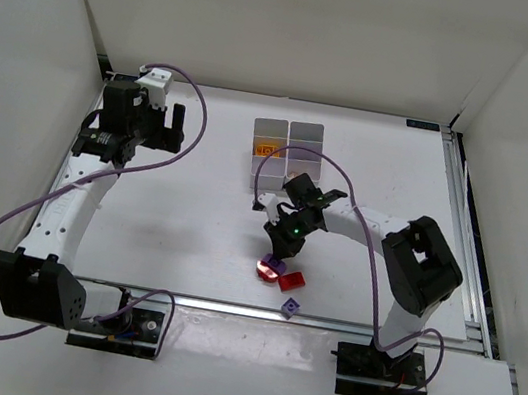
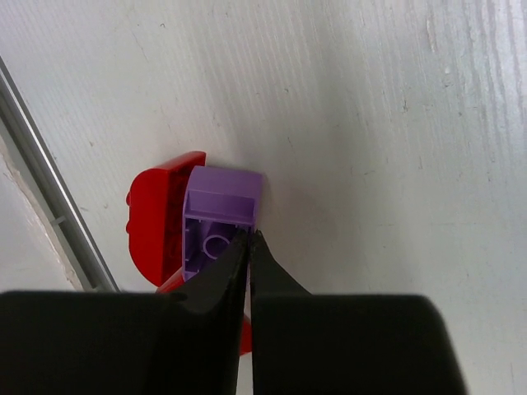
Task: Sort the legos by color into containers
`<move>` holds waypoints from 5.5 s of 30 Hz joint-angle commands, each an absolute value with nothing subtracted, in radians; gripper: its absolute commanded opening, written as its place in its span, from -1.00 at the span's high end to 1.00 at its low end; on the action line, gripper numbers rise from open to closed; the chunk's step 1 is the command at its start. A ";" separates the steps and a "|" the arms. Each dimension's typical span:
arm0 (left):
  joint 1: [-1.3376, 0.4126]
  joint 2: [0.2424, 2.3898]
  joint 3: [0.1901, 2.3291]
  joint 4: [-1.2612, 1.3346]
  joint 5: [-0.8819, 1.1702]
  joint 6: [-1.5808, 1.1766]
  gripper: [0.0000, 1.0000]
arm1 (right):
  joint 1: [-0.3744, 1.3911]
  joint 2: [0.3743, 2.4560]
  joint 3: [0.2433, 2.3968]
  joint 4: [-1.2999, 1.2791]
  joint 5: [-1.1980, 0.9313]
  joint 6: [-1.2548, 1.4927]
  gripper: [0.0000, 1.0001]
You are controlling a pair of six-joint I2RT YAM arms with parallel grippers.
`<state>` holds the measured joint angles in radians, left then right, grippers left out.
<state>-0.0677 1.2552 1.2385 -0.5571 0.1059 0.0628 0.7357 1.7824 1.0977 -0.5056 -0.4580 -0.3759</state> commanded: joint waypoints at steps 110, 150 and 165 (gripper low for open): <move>-0.069 1.279 1.258 -0.548 0.152 0.075 -0.99 | 0.431 1.451 1.339 -0.672 -0.612 -0.636 -0.07; -0.069 1.089 1.014 -0.545 -0.061 0.046 -0.99 | 1.049 1.256 0.687 -0.511 -0.247 -0.572 -0.63; -0.069 1.080 1.002 -0.545 -0.069 0.064 -0.99 | 1.052 1.304 0.681 -0.551 -0.371 -0.701 -0.54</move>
<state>-0.0677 1.1152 1.0077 -0.5465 -0.0544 0.0551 1.0477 1.2827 0.6899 -0.5499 -0.3332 -0.6498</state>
